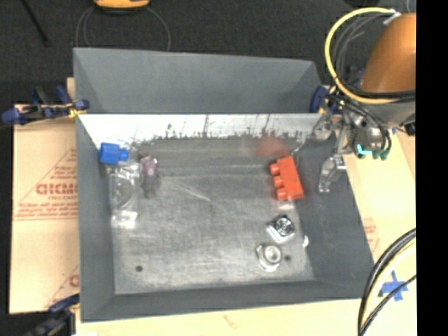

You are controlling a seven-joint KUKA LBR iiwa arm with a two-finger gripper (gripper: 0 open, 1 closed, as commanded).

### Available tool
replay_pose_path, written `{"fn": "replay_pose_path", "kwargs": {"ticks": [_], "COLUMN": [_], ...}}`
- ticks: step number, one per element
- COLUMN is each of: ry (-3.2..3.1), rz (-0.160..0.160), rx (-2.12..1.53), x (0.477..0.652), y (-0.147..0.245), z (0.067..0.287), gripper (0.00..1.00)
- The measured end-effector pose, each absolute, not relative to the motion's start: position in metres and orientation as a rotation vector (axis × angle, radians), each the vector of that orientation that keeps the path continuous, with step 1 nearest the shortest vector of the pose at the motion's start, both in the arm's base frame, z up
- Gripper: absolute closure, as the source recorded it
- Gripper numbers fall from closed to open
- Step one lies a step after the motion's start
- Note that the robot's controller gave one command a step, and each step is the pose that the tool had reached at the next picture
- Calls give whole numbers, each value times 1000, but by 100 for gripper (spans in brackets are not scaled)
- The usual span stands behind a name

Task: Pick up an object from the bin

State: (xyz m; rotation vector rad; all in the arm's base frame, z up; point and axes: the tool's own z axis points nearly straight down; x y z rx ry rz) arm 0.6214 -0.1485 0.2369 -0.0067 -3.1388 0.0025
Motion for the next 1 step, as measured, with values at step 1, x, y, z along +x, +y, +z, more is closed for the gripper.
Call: {"fn": "replay_pose_path", "kwargs": {"ticks": [1], "ry": [-3146], "rz": [-2], "rx": [56], "x": [585], "y": [-146], "z": [111], "gripper": [0]}}
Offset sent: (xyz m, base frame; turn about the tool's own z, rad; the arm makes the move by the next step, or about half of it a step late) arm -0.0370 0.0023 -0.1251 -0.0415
